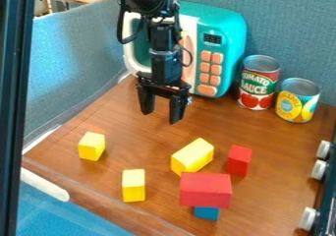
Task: Put the yellow box on top of the red one
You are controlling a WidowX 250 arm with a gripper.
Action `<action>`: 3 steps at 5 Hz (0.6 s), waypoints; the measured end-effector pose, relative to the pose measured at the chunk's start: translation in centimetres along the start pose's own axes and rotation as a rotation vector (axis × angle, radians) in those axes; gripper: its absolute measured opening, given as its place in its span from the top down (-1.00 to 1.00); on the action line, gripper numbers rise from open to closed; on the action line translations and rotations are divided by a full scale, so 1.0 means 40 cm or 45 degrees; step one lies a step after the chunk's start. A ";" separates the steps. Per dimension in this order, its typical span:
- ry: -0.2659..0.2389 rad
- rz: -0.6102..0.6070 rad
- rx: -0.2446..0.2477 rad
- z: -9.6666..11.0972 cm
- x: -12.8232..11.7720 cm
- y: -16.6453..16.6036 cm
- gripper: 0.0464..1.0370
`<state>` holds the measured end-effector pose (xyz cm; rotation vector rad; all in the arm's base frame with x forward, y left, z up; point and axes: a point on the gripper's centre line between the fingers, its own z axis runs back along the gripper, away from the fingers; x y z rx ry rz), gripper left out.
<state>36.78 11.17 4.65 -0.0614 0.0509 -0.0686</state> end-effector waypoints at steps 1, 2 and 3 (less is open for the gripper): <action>0.055 0.003 -0.024 -0.045 -0.010 -0.003 -0.93; 0.061 -0.031 -0.049 -0.052 -0.044 -0.018 -0.93; 0.031 -0.037 -0.042 -0.030 -0.072 -0.014 -0.93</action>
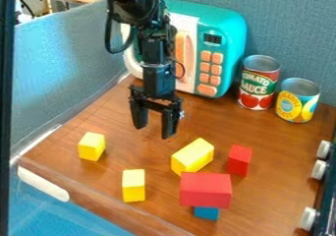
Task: Put the yellow box on top of the red one
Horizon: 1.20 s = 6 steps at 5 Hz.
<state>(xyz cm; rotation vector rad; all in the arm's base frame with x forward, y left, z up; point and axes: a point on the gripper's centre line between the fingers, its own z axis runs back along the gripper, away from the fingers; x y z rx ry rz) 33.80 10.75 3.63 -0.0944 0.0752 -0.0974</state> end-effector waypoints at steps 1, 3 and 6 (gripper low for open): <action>0.003 -0.005 0.011 0.000 -0.023 -0.008 -0.93; -0.063 -0.138 0.109 0.023 -0.014 -0.105 -0.93; -0.068 -0.213 0.136 -0.004 0.006 -0.200 -0.93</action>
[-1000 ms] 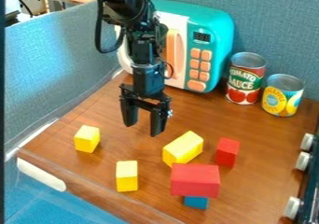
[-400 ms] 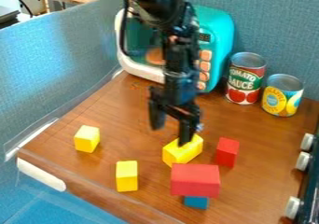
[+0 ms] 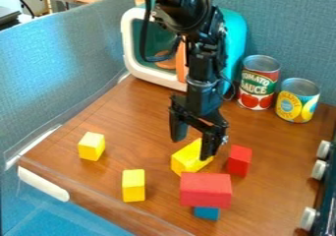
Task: Put the yellow box on top of the red one
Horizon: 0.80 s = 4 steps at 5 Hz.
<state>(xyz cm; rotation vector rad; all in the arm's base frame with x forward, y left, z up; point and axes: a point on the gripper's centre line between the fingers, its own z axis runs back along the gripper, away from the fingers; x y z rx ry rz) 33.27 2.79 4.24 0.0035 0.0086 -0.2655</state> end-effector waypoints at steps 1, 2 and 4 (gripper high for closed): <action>0.053 0.024 -0.009 -0.030 0.011 0.006 -0.93; 0.096 0.014 -0.022 -0.069 0.023 0.013 -0.81; 0.120 0.024 -0.043 -0.078 0.035 0.033 -0.13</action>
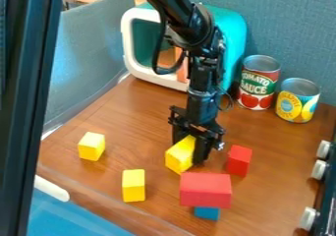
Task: Put the yellow box on top of the red one
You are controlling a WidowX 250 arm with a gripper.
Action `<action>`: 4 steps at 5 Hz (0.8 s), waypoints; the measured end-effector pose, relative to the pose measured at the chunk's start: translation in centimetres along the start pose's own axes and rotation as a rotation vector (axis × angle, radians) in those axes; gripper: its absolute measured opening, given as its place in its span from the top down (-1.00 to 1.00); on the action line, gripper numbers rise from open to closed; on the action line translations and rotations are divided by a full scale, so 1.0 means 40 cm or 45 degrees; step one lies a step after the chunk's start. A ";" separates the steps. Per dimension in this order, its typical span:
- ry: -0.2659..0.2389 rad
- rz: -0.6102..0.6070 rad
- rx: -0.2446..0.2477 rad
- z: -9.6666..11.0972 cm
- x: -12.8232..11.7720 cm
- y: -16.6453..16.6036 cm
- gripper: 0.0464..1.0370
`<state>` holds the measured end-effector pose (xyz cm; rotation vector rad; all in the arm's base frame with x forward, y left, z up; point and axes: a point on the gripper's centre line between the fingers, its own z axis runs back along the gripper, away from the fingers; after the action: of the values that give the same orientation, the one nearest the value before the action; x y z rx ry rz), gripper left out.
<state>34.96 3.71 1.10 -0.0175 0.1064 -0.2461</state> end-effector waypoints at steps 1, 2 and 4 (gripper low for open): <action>-0.002 0.008 -0.028 0.000 -0.003 0.000 -0.13; -0.071 0.000 -0.046 0.058 -0.007 0.002 -0.13; -0.157 -0.119 -0.021 0.156 -0.009 -0.065 -0.13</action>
<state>34.65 1.30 7.41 -0.0540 -0.0150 -0.3364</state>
